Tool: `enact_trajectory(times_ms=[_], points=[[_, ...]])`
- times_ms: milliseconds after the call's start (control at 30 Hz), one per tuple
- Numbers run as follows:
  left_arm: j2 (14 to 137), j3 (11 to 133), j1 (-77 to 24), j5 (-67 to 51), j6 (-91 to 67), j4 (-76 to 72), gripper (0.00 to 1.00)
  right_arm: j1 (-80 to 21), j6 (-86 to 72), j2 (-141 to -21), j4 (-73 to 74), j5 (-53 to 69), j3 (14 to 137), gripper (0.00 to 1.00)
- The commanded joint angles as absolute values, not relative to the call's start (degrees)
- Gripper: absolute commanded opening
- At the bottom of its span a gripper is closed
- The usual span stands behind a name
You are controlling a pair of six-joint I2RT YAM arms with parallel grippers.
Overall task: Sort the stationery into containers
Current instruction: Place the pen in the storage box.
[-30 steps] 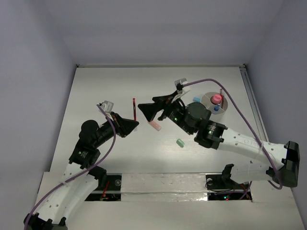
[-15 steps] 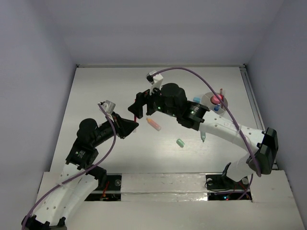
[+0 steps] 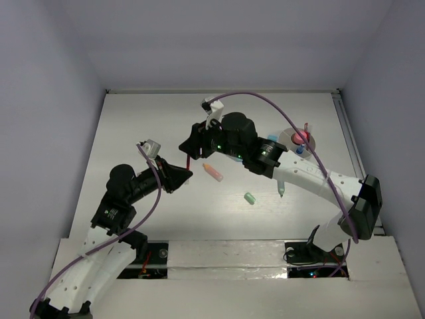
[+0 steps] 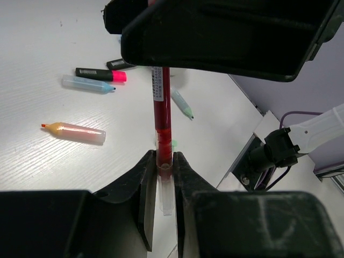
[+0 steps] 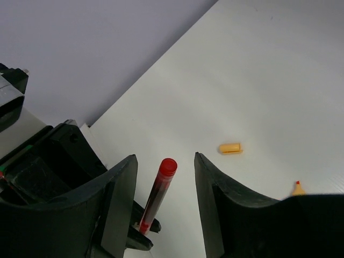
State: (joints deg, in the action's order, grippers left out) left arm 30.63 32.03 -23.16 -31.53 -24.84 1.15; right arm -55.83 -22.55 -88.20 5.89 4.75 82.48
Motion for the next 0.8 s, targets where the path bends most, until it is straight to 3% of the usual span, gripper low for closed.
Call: enact_trajectory(times_ms=[0,100,233,333,367,467,500,600,767], points=[[30.23,33.57,-23.90,-33.13,-23.91,-0.88,0.00,-55.63,-23.38,-87.80,2.37,5.89,84.37,0.49],[30.06,33.57,-23.91,-33.31,-24.08,-0.97,0.00,-55.63,-23.64,-87.72,2.20,5.80,84.11,0.37],[29.88,33.40,-23.91,-33.31,-24.08,-0.97,0.00,-55.11,-24.52,-87.36,0.88,5.80,82.80,0.06],[29.62,33.49,-23.91,-33.14,-24.17,-0.97,0.01,-55.11,-25.40,-87.01,0.62,5.19,81.57,0.00],[29.53,33.57,-23.91,-33.05,-24.26,-0.88,0.15,-55.11,-25.57,-86.84,0.62,4.58,81.30,0.00],[28.74,33.57,-23.91,-32.17,-24.35,-0.88,0.39,-55.11,-25.93,-85.96,-1.76,3.87,80.16,0.00],[28.57,33.57,-23.91,-31.73,-24.26,-0.88,0.61,-55.11,-25.93,-85.61,-1.93,3.69,79.98,0.00],[28.30,33.75,-23.91,-30.77,-24.26,-0.18,0.99,-54.59,-26.28,-84.99,-2.46,2.55,78.93,0.00],[27.95,33.75,-23.91,-30.68,-24.08,-0.09,0.99,-54.06,-28.30,-82.80,-5.62,-3.76,75.95,0.00]])
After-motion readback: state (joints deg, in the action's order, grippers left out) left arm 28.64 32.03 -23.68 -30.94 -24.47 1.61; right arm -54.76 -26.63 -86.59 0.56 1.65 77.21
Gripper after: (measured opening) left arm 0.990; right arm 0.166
